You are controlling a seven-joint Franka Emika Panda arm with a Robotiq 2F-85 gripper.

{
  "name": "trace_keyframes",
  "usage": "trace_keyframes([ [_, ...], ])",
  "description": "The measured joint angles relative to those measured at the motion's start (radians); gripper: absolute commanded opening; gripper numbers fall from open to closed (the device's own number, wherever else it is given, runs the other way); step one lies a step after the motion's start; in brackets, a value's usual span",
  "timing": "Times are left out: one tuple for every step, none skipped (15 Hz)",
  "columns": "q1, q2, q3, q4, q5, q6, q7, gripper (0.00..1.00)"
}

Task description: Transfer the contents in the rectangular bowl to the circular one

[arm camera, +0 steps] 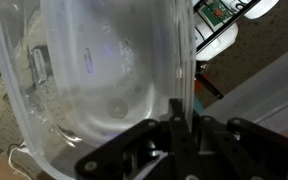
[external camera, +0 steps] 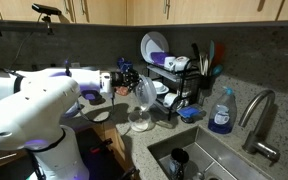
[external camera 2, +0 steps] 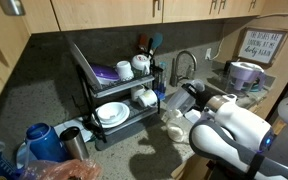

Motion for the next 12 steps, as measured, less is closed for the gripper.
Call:
trace_keyframes([
  [0.0,0.0,0.0,0.0,0.0,0.004,0.0,0.01],
  [0.0,0.0,0.0,0.0,0.0,0.007,0.0,0.01],
  [0.0,0.0,0.0,0.0,0.0,0.01,0.001,0.01],
  [0.0,0.0,0.0,0.0,0.0,0.012,0.001,0.01],
  [0.0,0.0,0.0,0.0,0.0,0.015,0.001,0.01],
  [0.0,0.0,0.0,0.0,0.0,0.017,0.001,0.01],
  [0.0,0.0,0.0,0.0,0.0,0.019,0.001,0.01],
  [0.0,0.0,0.0,0.0,0.0,0.02,0.001,0.01],
  [0.0,0.0,0.0,0.0,0.0,0.021,0.001,0.01],
  [0.0,0.0,0.0,0.0,0.0,0.022,0.002,0.01],
  [0.0,0.0,0.0,0.0,0.0,0.023,0.002,0.01],
  [0.0,0.0,0.0,0.0,0.0,0.024,0.002,0.01],
])
